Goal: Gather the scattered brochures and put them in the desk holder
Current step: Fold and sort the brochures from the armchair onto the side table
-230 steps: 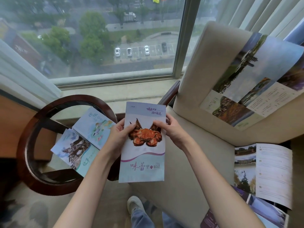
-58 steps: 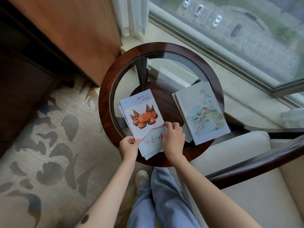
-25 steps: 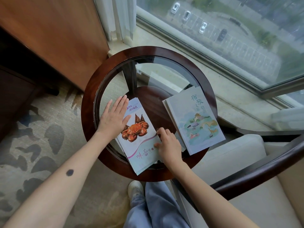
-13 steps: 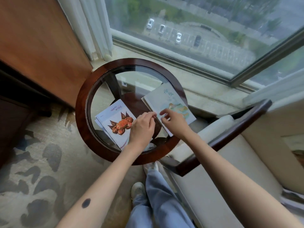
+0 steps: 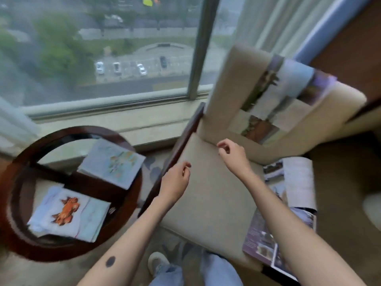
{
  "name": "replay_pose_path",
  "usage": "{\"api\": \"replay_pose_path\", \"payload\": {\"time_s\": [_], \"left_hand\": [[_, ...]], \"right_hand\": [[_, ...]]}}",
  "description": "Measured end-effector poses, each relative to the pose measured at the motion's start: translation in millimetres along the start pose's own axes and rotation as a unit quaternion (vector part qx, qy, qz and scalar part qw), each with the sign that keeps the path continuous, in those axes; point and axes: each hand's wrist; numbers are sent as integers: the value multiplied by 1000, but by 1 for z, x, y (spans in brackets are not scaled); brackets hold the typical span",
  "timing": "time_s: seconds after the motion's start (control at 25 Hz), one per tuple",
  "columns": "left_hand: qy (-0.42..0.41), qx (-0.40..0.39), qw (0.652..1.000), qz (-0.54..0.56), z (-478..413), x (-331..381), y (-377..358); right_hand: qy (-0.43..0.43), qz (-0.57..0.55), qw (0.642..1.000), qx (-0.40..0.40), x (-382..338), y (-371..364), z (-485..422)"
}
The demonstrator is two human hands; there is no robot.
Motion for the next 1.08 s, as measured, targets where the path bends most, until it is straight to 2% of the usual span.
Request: {"api": "replay_pose_path", "payload": {"time_s": [0.12,0.32,0.4,0.52,0.76,1.08], "left_hand": [[-4,-87,996,-18,6,44,-72],[-20,-181,981,-59,20,103,-189],[-30,-231,969,-80,32,117,-233],[-74,-294,947,-102,49,130,-285],[-156,-352,912,-142,64,145,-350],[-229,-381,870,-212,60,145,-376]], "right_hand": [[-91,13,994,52,96,65,-1],[-205,18,973,105,231,142,3],[-242,26,965,102,278,156,13],[-286,58,955,58,333,156,36],[-257,47,965,2,376,138,54],[-202,88,974,-54,397,137,62]]}}
Point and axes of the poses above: each hand's wrist, its own z-axis away from the middle knuckle, its own y-axis out of the back of the hand, x = y × z, and after that the axes turned 8 degrees about x, right-handed
